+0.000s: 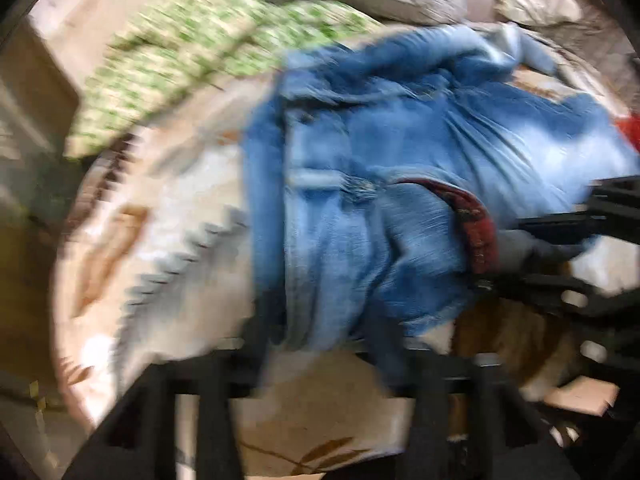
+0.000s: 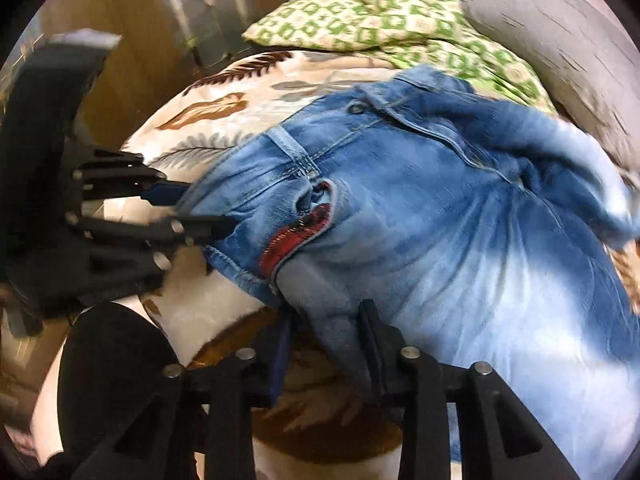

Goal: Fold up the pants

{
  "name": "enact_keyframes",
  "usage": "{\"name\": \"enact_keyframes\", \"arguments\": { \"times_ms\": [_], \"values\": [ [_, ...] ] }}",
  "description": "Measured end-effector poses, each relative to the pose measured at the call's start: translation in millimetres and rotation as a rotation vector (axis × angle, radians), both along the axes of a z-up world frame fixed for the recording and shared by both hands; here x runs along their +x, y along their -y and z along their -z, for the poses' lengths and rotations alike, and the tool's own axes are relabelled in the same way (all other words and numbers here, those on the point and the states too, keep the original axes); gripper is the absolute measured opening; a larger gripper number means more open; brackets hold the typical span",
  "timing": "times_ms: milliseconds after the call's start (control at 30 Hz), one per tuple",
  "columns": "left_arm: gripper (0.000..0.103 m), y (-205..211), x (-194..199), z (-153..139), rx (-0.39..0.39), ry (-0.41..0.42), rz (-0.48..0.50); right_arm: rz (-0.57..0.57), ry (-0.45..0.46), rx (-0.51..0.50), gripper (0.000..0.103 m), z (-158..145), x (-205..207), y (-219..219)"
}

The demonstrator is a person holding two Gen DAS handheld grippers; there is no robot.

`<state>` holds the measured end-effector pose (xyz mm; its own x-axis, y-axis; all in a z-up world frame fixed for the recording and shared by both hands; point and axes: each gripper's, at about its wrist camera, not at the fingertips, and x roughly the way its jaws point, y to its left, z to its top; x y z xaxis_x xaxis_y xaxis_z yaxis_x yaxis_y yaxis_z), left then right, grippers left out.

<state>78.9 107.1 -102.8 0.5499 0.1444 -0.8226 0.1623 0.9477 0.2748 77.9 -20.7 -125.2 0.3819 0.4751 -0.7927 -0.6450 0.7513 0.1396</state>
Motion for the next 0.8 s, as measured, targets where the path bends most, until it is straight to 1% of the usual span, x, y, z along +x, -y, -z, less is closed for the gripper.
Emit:
{"name": "enact_keyframes", "arguments": {
  "times_ms": [33, 67, 100, 167, 267, 300, 333, 400, 500, 567, 700, 800],
  "values": [
    [0.091, 2, -6, -9, 0.004, 0.054, -0.015, 0.008, 0.018, 0.013, 0.067, -6, -4, 7],
    [0.093, 6, -16, -26, -0.010, 0.130, -0.028, 0.044, 0.066, 0.022, 0.076, -16, -8, 20],
    [0.093, 9, -19, -35, -0.019, 0.159, -0.028, 0.090, 0.117, 0.032, 0.082, -26, -9, 32],
    [0.094, 23, -23, -54, -0.015, 0.196, -0.016, 0.155, 0.175, 0.073, 0.082, -44, -11, 57],
    [0.094, 44, -23, -71, -0.012, 0.243, 0.006, 0.282, 0.206, 0.132, 0.084, -69, -3, 105],
    [0.094, 54, -22, -75, -0.018, 0.251, 0.009, 0.320, 0.220, 0.144, 0.088, -75, 1, 121],
    [0.094, 60, -23, -77, -0.024, 0.255, 0.013, 0.363, 0.231, 0.144, 0.089, -80, 6, 136],
    [0.094, 76, -10, -81, -0.046, 0.247, 0.020, 0.412, 0.247, 0.135, 0.089, -88, 15, 154],
    [0.094, 96, 6, -83, -0.096, 0.241, 0.047, 0.463, 0.269, 0.104, 0.089, -93, 17, 187],
    [0.094, 108, 16, -85, -0.113, 0.239, 0.060, 0.486, 0.274, 0.084, 0.089, -93, 18, 206],
    [0.094, 134, 34, -87, -0.110, 0.241, 0.106, 0.531, 0.280, 0.052, 0.089, -92, 18, 232],
    [0.094, 149, 43, -90, -0.107, 0.247, 0.133, 0.556, 0.270, 0.027, 0.089, -86, 22, 244]
  ]
}}
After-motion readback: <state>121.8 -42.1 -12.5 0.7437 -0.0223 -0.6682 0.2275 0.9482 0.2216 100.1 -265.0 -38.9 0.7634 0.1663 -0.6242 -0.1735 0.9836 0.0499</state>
